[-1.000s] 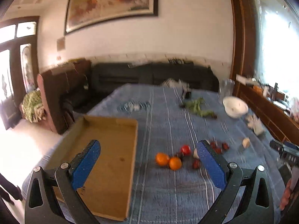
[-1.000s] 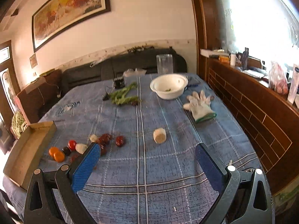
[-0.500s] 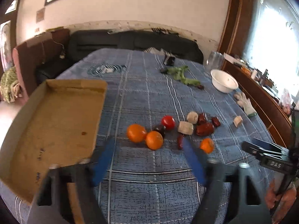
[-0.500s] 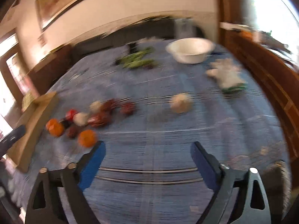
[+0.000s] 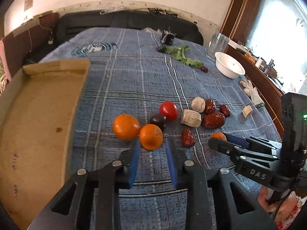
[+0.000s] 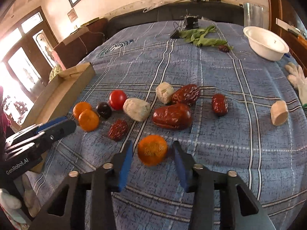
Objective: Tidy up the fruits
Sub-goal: 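Close the left gripper on an orange while the right gripper grasps another orange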
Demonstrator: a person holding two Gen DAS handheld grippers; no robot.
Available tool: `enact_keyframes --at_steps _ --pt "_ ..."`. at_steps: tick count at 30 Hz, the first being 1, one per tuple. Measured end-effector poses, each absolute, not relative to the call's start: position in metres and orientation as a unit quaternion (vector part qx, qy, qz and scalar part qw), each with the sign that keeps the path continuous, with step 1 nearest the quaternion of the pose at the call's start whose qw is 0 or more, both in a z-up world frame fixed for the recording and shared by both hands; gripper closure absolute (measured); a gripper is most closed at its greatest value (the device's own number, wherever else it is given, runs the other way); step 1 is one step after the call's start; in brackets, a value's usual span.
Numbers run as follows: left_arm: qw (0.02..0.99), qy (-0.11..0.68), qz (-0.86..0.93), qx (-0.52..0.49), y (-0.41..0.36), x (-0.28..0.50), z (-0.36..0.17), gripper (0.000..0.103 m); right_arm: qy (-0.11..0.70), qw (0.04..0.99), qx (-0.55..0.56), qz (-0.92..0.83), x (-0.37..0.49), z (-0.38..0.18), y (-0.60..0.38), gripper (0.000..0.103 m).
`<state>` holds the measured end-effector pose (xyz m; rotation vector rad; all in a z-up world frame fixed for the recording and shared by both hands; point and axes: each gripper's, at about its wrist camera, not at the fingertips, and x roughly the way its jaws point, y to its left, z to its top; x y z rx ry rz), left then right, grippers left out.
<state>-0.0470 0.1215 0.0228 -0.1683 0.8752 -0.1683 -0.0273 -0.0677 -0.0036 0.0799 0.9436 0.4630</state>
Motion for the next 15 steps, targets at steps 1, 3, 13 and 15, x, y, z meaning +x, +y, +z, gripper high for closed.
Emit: enact_keyframes --at_steps 1,3,13,15 --pt "0.897 0.425 -0.083 -0.085 0.121 -0.045 0.022 0.077 0.451 0.863 0.046 0.224 -0.028 -0.003 -0.07 0.07" --pt "0.897 0.427 -0.081 -0.084 0.12 -0.041 0.02 0.077 0.45 0.864 0.052 0.219 -0.028 -0.003 -0.076 0.07" --pt "0.905 0.419 -0.065 -0.022 0.095 -0.027 0.014 0.07 0.449 0.863 0.059 0.222 -0.027 -0.006 -0.076 0.07" --pt "0.909 0.413 -0.057 0.0 0.09 -0.029 0.014 0.073 0.447 0.865 0.055 0.221 -0.028 -0.006 -0.076 0.07"
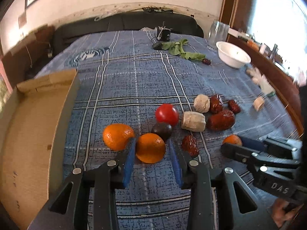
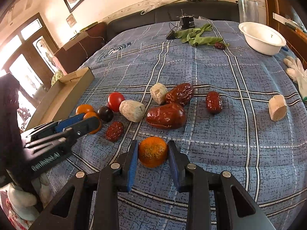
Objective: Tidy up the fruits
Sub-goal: 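Close the left gripper on an orange while the right gripper grasps another orange, then carry both oranges into the cardboard tray and open both grippers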
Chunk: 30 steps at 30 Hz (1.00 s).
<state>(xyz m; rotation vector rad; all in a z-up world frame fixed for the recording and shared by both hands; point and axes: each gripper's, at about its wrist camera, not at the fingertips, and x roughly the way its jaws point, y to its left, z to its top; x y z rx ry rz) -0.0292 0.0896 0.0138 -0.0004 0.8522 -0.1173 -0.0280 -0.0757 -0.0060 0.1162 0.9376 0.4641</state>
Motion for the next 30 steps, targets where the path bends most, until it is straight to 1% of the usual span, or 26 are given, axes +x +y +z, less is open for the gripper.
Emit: enact_keyframes --at_steps 2,4,10,13,18,22,25,30 --pt "0.909 0.412 -0.066 -0.008 0.093 -0.032 0.015 0.076 0.445 0.867 0.052 0.219 -0.03 -0.005 -0.075 0.07" --pt "0.906 0.413 -0.081 -0.041 0.101 -0.035 0.019 0.076 0.441 0.871 0.045 0.212 -0.033 -0.003 -0.074 0.071" --pt "0.917 0.383 -0.082 -0.075 0.127 -0.064 0.047 0.076 0.421 0.878 0.047 0.222 -0.053 0.018 -0.07 0.071" --pt "0.926 0.364 -0.059 -0.084 0.154 -0.086 0.064 0.076 0.414 0.876 0.047 0.242 -0.063 0.031 -0.059 0.07" --pt "0.933 0.348 0.029 -0.088 0.216 -0.115 0.078 0.075 0.402 0.861 0.047 0.309 -0.078 0.059 -0.009 0.07" --pt "0.924 0.35 0.11 -0.105 0.272 -0.133 0.074 0.075 0.402 0.837 0.041 0.368 -0.089 0.068 0.044 0.07" --pt "0.912 0.364 0.152 -0.113 0.305 -0.139 0.063 0.075 0.405 0.822 0.013 0.4 -0.098 0.068 0.092 0.07" --pt "0.898 0.386 0.171 -0.126 0.326 -0.145 0.045 0.075 0.424 0.798 -0.038 0.426 -0.111 0.047 0.157 0.07"
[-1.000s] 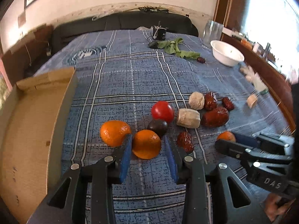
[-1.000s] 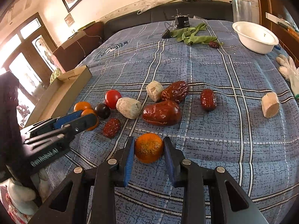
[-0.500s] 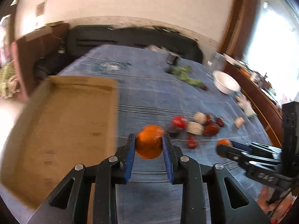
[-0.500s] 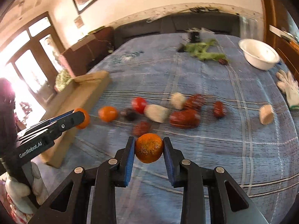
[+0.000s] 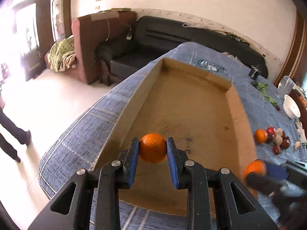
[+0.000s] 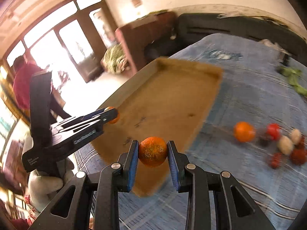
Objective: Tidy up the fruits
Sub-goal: 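Carry both oranges into the cardboard tray and open both grippers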
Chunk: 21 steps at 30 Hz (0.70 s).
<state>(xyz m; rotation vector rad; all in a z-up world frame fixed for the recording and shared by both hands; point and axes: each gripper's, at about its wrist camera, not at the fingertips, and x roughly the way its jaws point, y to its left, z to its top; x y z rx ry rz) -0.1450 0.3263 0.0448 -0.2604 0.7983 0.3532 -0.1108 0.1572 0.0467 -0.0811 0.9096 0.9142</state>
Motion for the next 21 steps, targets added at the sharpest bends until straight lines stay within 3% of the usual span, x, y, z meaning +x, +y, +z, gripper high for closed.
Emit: enact_keyframes --at_steps 9,16,21 --pt "0.897 0.388 0.167 -0.13 0.334 -0.151 0.039 0.073 0.443 0.79 -0.082 0.417 -0.109 0.008 0.199 0.069" --pt "0.902 0.369 0.178 -0.134 0.331 -0.161 0.054 0.054 0.435 0.795 -0.072 0.418 -0.115 0.013 0.194 0.066" --pt "0.916 0.337 0.18 -0.125 0.318 -0.175 0.082 0.046 0.407 0.809 -0.041 0.423 -0.121 0.038 0.168 0.054"
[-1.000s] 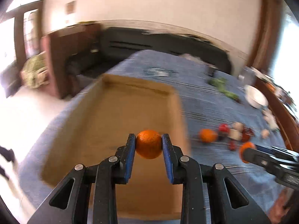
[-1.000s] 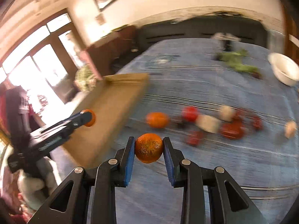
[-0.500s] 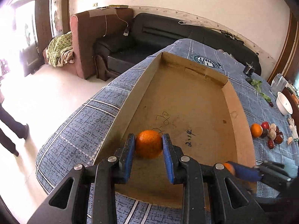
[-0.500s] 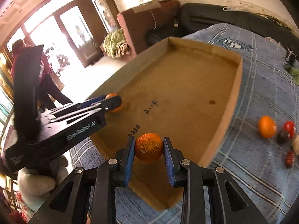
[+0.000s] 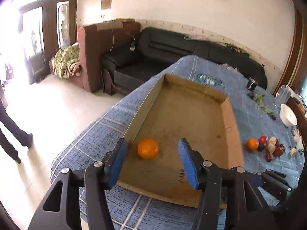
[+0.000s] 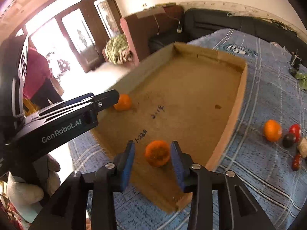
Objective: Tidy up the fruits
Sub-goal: 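Carry both oranges into the cardboard tray and open both grippers, then grasp another orange with the left gripper while the right grasps the beige cylinder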
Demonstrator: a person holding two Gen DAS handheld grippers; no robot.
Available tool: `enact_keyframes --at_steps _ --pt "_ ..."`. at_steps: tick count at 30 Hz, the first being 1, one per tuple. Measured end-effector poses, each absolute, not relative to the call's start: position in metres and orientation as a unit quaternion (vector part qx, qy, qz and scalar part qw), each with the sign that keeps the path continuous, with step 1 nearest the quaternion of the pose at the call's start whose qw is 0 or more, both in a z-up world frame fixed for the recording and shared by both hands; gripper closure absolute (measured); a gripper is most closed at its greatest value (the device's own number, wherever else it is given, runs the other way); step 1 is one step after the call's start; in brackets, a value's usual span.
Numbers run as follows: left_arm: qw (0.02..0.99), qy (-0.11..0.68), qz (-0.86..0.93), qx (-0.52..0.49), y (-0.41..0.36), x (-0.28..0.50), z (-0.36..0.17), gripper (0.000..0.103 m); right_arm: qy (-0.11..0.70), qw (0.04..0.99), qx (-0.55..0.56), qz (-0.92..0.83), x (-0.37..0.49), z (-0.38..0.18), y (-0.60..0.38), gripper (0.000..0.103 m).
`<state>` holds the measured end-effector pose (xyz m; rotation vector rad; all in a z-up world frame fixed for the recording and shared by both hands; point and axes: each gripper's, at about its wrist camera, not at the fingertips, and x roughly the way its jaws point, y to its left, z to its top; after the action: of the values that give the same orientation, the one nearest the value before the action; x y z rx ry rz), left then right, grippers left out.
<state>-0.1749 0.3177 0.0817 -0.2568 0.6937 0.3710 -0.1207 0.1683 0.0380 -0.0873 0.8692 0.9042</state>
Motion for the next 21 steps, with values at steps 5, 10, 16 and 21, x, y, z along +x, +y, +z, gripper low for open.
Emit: enact_keyframes --at_steps 5,10,16,21 --pt "0.931 0.317 0.147 -0.11 0.285 -0.179 0.104 0.038 0.376 0.832 -0.008 0.408 -0.124 0.061 0.119 0.044" --pt "0.937 0.326 0.086 -0.094 0.239 -0.165 0.11 0.036 0.371 0.858 0.03 0.355 -0.119 0.065 0.045 0.04" --pt "0.933 0.353 0.011 -0.072 0.181 -0.13 0.1 0.036 0.385 0.886 0.089 0.244 -0.091 0.052 -0.071 0.04" --pt "0.921 0.384 -0.023 -0.056 0.144 -0.086 0.08 0.036 0.386 0.901 0.135 0.148 -0.067 0.044 -0.159 0.04"
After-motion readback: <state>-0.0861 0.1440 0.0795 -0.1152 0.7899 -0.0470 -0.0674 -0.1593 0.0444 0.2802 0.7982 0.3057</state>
